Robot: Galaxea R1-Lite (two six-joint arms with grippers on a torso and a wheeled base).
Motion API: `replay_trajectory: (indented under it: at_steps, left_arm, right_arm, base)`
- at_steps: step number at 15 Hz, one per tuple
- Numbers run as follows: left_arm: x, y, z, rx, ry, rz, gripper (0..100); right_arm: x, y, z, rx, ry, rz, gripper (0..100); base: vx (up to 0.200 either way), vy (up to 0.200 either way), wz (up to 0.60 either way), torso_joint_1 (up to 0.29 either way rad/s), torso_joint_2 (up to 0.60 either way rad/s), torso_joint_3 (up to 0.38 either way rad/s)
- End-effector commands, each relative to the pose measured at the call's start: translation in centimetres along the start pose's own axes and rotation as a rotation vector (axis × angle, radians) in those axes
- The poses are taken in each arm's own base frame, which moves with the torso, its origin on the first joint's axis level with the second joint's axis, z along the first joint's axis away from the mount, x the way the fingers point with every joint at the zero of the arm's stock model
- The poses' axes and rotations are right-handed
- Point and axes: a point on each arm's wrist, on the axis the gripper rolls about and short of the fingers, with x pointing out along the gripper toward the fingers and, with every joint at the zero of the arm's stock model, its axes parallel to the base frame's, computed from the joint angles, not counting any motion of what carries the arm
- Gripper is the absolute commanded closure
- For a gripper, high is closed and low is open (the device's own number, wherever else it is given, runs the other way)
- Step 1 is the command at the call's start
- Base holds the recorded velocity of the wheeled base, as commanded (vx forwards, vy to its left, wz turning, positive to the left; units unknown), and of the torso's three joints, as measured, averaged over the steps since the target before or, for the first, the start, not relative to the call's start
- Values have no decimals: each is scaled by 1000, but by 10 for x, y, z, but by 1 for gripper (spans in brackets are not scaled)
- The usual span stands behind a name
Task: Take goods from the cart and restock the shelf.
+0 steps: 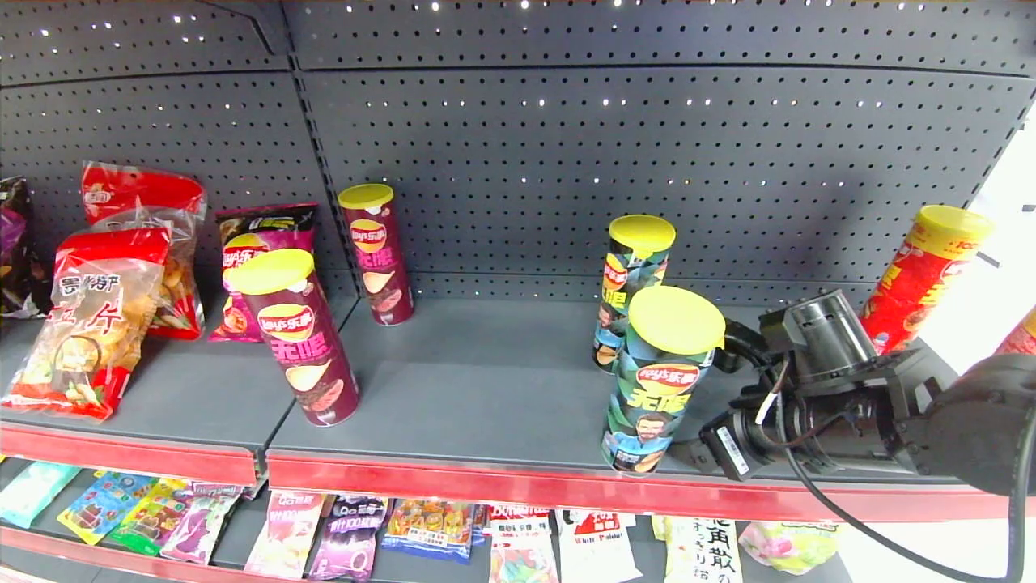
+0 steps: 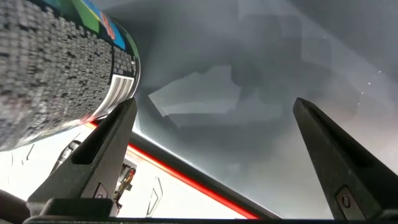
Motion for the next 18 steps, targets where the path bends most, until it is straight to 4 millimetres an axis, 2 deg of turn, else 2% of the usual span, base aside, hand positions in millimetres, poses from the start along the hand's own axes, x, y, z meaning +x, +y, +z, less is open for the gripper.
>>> replay_trajectory:
  at_steps: [1, 18]
  left_arm:
    - [0, 0, 0, 0, -1, 0, 0]
    - [0, 0, 0, 0, -1, 0, 0]
  right_arm:
    - [0, 2, 1, -7, -2, 5, 0]
    - [3, 7, 3, -19, -2, 12, 0]
  base:
    - [0, 0, 0, 0, 0, 0]
    - [0, 0, 0, 0, 0, 0]
